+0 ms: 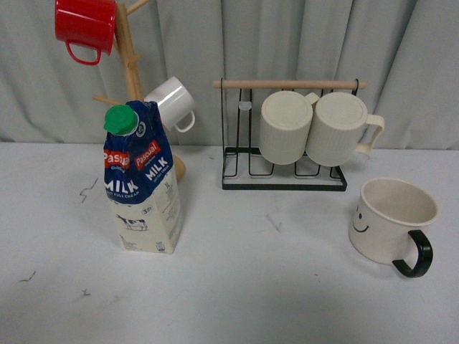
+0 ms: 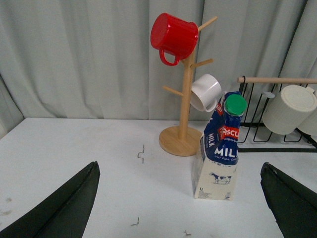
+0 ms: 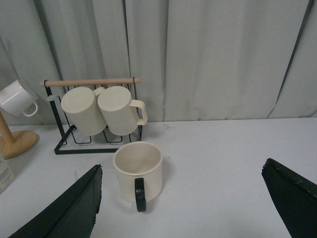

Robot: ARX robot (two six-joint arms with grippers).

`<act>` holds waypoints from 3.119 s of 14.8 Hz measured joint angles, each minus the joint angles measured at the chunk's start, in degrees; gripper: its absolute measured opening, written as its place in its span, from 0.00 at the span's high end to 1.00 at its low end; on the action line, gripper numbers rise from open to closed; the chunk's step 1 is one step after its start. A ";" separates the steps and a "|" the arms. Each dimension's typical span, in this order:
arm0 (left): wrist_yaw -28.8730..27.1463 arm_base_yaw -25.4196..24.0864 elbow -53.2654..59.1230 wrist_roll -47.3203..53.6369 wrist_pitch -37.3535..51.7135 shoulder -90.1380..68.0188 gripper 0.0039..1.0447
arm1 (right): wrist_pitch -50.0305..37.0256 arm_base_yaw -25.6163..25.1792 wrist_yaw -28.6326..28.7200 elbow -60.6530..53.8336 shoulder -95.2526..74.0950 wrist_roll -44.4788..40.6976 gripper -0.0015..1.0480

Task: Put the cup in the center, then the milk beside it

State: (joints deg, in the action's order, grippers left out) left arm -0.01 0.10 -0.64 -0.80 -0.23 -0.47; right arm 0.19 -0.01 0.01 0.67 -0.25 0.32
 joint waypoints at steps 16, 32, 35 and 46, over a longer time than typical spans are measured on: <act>0.00 0.00 0.00 0.02 0.02 0.00 0.06 | 0.00 0.00 0.00 0.00 0.00 0.02 0.06; 0.00 0.00 0.00 0.02 0.02 0.00 0.06 | 2.38 -1.14 1.42 44.09 -82.53 4.72 0.06; 0.00 0.00 0.00 0.02 0.02 0.00 0.06 | 8.90 -0.72 -0.46 54.93 -95.21 7.85 0.06; 0.00 0.00 0.00 0.02 0.02 0.00 0.06 | 12.13 3.74 -5.75 71.06 -119.64 13.33 0.34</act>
State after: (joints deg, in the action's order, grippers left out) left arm -0.01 0.10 -0.64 -0.78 -0.21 -0.47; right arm 12.32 3.73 -5.74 71.72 -119.90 13.65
